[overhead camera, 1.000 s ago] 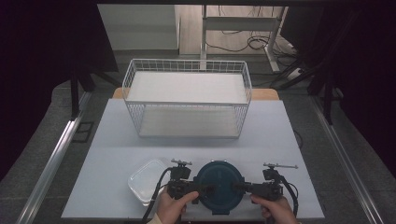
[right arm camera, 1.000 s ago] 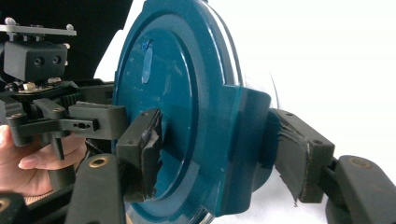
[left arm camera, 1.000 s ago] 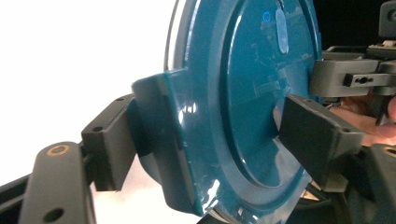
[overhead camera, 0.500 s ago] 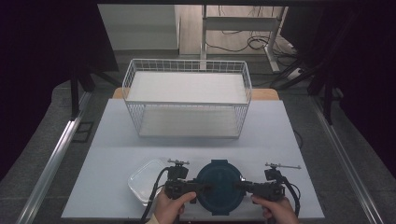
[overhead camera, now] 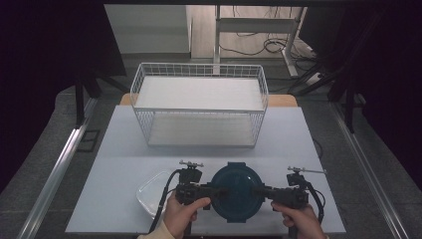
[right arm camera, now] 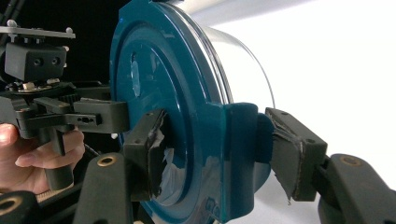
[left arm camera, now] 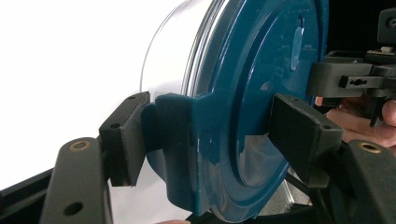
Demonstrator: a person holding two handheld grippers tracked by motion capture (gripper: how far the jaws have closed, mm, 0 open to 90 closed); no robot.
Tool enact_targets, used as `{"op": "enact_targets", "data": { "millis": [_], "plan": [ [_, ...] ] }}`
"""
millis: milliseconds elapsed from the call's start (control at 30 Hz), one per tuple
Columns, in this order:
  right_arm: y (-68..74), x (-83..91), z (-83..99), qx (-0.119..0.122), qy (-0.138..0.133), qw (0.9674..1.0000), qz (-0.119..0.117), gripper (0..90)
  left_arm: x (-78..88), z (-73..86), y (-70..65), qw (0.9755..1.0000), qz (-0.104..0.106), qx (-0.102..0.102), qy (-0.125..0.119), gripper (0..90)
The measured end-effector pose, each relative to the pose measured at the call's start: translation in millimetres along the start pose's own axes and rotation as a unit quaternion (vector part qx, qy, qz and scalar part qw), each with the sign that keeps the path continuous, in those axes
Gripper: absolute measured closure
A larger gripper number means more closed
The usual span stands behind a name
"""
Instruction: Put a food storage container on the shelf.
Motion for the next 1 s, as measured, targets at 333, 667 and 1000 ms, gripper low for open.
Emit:
{"op": "enact_targets", "data": {
  "millis": [333, 667, 1000],
  "plan": [
    [33.2, 13.1, -36.1, 0.024, -0.006, 0.9997, 0.005, 40.6, 31.3, -24.2, -10.2, 0.9998, 0.010, -0.004, -0.015, 32.9],
    [54.9, 11.9, -63.9, 0.036, -0.004, 0.9993, 0.006, 40.6, 59.3, -46.4, -9.5, 0.9995, 0.012, -0.001, -0.028, 33.1],
    [73.3, 6.8, -91.2, 0.045, 0.000, 0.9990, 0.009, 40.7, 81.9, -64.8, -3.0, 0.9993, 0.017, 0.005, -0.032, 33.8]
  ]
}}
Point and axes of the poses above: each handheld gripper's, and its own axes: x roughly backward along the jaws, z roughly out of its underside, y roughly to its left, the point moved 7 cm from there along -x, roughly forward along the jaws, and after that the axes turned 7 degrees about y, right-handed, at the moved point
